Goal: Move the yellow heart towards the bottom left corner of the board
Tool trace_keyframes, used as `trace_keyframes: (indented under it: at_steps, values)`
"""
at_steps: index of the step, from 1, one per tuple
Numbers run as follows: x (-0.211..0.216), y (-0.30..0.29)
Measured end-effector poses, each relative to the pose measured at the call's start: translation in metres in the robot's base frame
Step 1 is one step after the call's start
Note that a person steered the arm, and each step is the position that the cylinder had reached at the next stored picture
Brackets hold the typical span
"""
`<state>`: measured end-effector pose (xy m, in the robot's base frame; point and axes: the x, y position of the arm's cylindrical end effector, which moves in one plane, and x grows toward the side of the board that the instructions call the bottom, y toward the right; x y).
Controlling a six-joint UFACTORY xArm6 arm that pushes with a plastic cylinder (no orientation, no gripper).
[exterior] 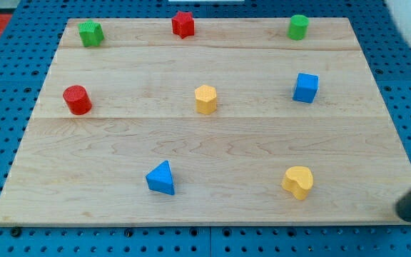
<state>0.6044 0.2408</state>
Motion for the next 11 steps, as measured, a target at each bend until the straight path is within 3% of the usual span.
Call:
trace_keyframes:
  at_steps: [1, 2, 3, 5, 7, 9, 10, 11]
  values:
    - [-0.04, -0.104]
    - [-0.038, -0.14]
    - [-0.014, -0.121]
    - [-0.074, -0.284]
    - [-0.113, -0.237]
    - [-0.118, -0.412]
    - [-0.158, -0.387]
    - [-0.15, -0.44]
